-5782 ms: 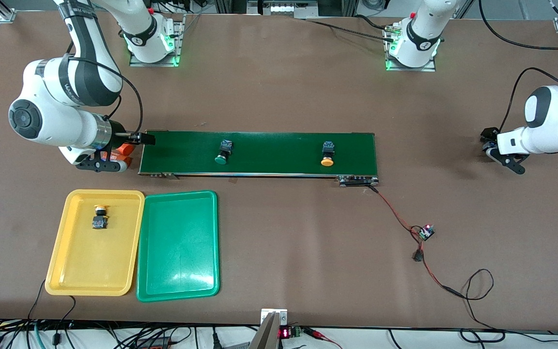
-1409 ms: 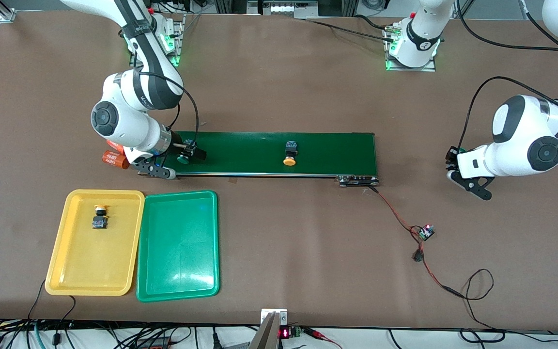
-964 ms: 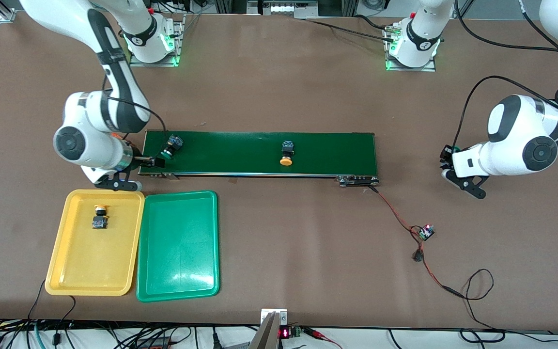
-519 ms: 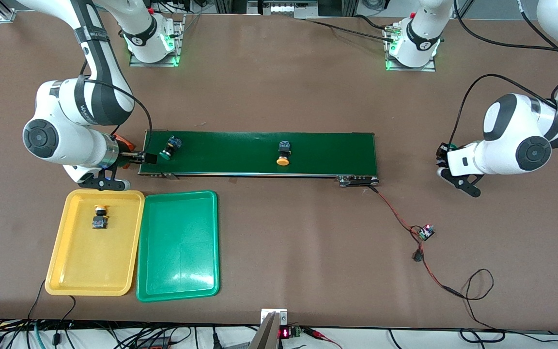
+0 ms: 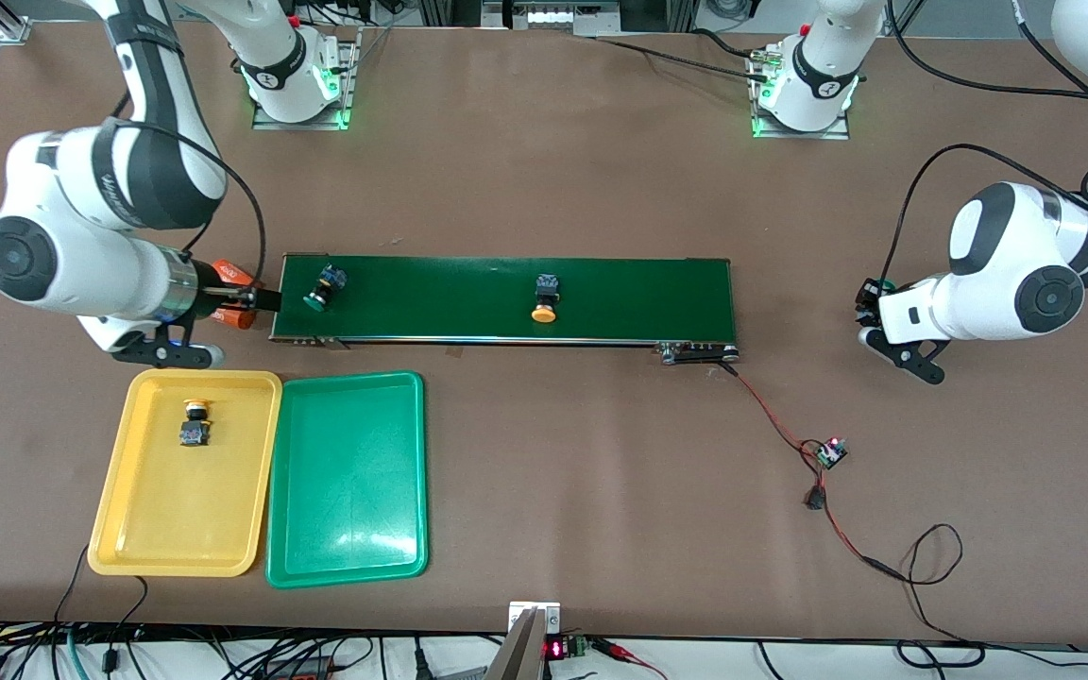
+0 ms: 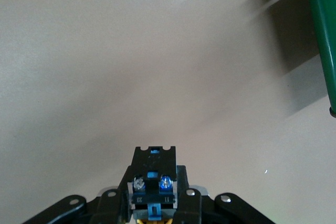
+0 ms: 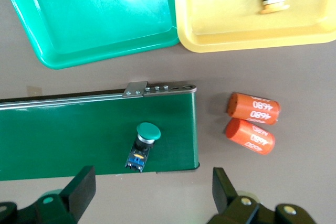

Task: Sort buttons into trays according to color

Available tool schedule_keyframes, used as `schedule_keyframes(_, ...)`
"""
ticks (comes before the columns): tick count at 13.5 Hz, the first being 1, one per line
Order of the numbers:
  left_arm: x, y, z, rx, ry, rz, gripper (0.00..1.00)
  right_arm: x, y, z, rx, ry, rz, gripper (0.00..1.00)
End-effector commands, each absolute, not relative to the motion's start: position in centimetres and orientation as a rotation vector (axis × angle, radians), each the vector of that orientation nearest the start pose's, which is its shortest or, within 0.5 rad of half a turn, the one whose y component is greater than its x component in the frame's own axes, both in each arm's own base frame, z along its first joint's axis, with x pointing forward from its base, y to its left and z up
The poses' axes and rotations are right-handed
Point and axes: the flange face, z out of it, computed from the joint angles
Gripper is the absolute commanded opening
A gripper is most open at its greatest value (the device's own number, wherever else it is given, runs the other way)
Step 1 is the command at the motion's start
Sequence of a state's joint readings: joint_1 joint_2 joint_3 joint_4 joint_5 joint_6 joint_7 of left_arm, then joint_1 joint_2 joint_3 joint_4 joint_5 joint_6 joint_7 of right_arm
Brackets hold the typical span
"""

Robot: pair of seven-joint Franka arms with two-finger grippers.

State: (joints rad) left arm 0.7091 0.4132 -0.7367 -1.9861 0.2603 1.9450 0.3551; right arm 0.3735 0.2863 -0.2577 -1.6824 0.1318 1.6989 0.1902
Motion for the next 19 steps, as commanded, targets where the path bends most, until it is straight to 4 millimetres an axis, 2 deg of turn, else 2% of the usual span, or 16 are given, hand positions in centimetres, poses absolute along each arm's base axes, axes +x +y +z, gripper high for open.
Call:
schedule_keyframes(1, 55.3, 1.3, 28.0, -3.105, 0.811, 0.55, 0.0, 60.8, 8.1, 44.7, -3.125, 0.189, 0.418, 0.99)
schedule_keyframes(3, 55.2, 2.3, 27.8, -3.113, 0.807, 0.557, 0.0, 61.1, 6.5, 46.9, -3.119, 0.218, 0.378, 0.99)
schedule_keyframes(5, 55.1, 2.4, 27.6, -3.113, 0.815, 0.562, 0.0, 61.2, 4.5, 48.1, -3.111, 0.219, 0.336, 0.99)
schedule_keyframes(7, 55.1, 2.4, 27.4, -3.111, 0.842, 0.566, 0.0, 61.1, 3.4, 48.2, -3.111, 0.244, 0.34, 0.99)
schedule_keyframes(8, 55.2, 2.7, 27.5, -3.115, 0.837, 0.555, 0.0, 60.9, 3.5, 47.6, -3.103, 0.258, 0.369, 0.99)
schedule_keyframes(10, 55.2, 3.0, 27.4, -3.121, 0.814, 0.548, 0.0, 60.3, 2.7, 45.3, -3.073, 0.303, 0.441, 0.99)
schedule_keyframes(11, 55.1, 2.7, 27.3, -3.121, 0.79, 0.555, 0.0, 60.0, 3.0, 44.1, -3.031, 0.317, 0.484, 0.99)
schedule_keyframes(13, 54.9, 1.4, 27.4, -3.121, 0.683, 0.57, 0.0, 58.9, 3.0, 40.6, -2.988, 0.344, 0.564, 0.99)
schedule_keyframes(17, 53.4, -0.8, 26.3, -3.108, 0.708, 0.613, 0.0, 58.4, 3.2, 36.3, -2.972, 0.364, 0.622, 0.99)
schedule_keyframes(19, 52.5, -1.8, 25.9, -3.099, 0.699, 0.609, 0.0, 57.9, 3.6, 33.3, -2.91, 0.39, 0.631, 0.99)
